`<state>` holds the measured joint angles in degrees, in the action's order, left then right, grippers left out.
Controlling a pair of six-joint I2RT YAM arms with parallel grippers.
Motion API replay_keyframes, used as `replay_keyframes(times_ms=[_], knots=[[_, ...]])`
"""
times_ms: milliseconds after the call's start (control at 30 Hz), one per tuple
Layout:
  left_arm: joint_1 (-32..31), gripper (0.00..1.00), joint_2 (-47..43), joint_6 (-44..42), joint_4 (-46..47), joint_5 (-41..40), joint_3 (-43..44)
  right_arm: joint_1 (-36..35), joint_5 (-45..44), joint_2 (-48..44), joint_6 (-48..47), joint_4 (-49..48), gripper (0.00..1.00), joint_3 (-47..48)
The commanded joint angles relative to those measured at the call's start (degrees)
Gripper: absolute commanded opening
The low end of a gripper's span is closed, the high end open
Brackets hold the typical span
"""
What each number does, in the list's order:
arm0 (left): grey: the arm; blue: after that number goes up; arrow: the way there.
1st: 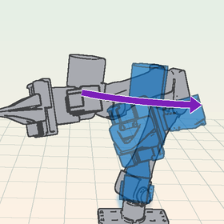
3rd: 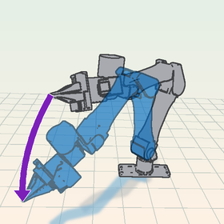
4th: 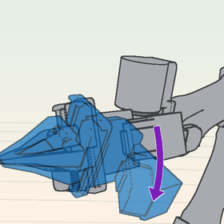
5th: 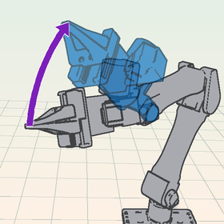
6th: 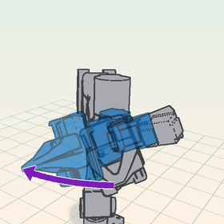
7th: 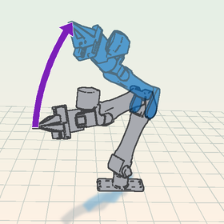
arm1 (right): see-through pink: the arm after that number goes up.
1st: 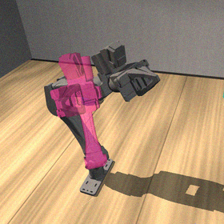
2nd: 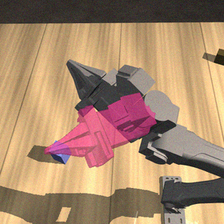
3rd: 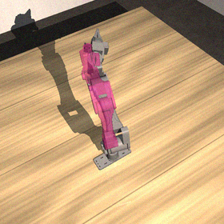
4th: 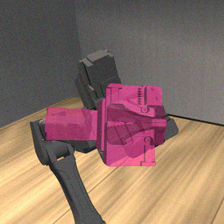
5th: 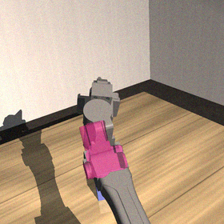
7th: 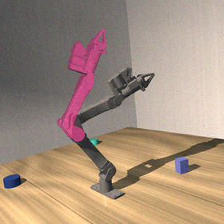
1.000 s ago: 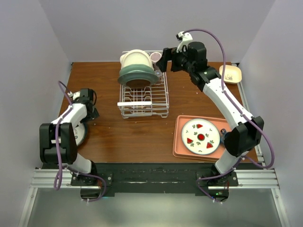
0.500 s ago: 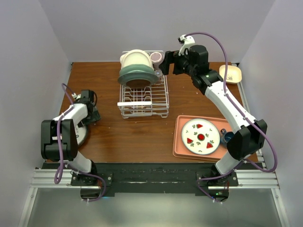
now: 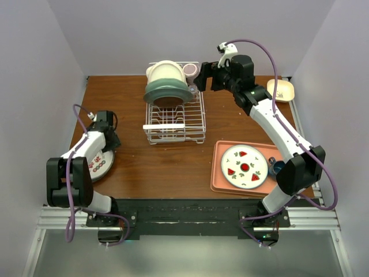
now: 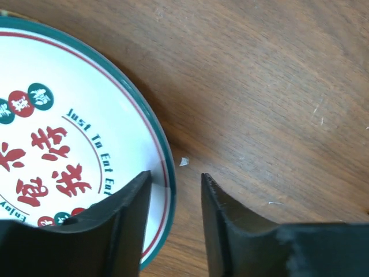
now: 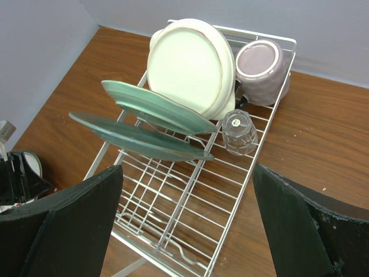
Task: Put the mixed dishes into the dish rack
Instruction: Grab a plate with the left arm
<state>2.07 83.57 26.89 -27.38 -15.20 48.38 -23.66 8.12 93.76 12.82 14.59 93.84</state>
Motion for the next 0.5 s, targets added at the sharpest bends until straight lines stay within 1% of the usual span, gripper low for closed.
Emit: replay_keyframes(times_ms=[0,33,200,233,267,300,467], knots=[[-0.75,0.36,-1.3,0.79,2.24,3.07,-1.1,0.11,0.49,-1.21,0.28,-2.37,0.98,0.38],[-0.83,0.28,-1.3,0.79,1.98,3.07,-1.18,0.19,0.49,-1.21,0.36,-2.37,0.98,0.38],[-0.75,0.12,-2.01,0.88,0.49,1.32,0.04,0.11,1.02,-1.21,0.72,-2.46,0.98,0.03],[-0.75,0.05,-2.18,0.7,-0.3,0.79,0.31,0.11,1.11,-1.12,0.8,-2.55,0.98,-0.06],[-0.75,0.01,-2.44,0.44,-0.74,-0.17,1.09,0.11,1.2,-1.12,0.8,-2.55,0.98,-0.06],[-0.75,0.0,-2.62,0.27,-1.27,-0.88,1.62,0.11,1.28,-1.12,0.98,-2.55,0.98,-0.06],[-0.75,0.0,-4.81,-1.23,-5.14,-4.91,5.57,0.19,1.9,-1.12,1.07,-3.07,0.97,-0.06]])
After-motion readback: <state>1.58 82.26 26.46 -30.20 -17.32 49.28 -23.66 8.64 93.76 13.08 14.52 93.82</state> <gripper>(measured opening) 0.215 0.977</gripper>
